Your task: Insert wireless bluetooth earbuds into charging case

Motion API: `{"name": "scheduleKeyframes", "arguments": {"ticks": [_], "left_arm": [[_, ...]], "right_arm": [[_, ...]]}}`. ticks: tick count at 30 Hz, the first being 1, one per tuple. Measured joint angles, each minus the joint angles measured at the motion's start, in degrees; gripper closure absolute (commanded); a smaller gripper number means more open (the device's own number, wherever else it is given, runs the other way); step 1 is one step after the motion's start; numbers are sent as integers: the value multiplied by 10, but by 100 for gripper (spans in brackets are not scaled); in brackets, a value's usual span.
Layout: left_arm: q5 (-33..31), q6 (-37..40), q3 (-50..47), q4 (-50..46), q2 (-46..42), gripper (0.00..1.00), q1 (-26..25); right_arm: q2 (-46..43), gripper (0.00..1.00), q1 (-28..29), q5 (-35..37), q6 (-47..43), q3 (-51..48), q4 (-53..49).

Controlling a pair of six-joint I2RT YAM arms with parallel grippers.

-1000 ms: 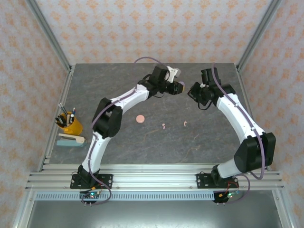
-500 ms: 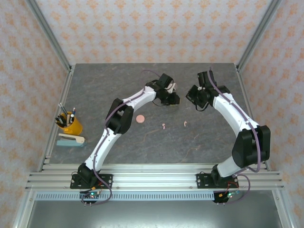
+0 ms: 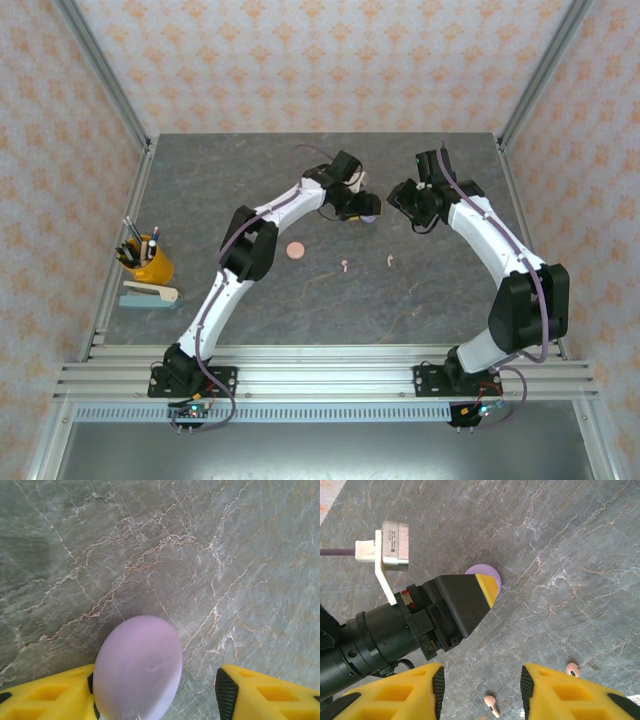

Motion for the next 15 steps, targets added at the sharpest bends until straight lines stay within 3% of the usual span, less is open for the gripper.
{"name": "scheduleKeyframes", "arguments": {"ticks": [3,4,5,15], "left_arm": [[-21,9,-25,-12,-26,25,8],[-27,12,-34,-18,-36,3,12],[-33,17,-42,-21,-47,0,17],[-143,65,-141,-45,-260,0,42]], "right_arm": [[-3,36,0,2,-2,0,0],[-6,34,0,4,-1,-1,0],[-9,33,0,6,-3,-1,0],[-24,28,2,9,-10,-1,0]]}}
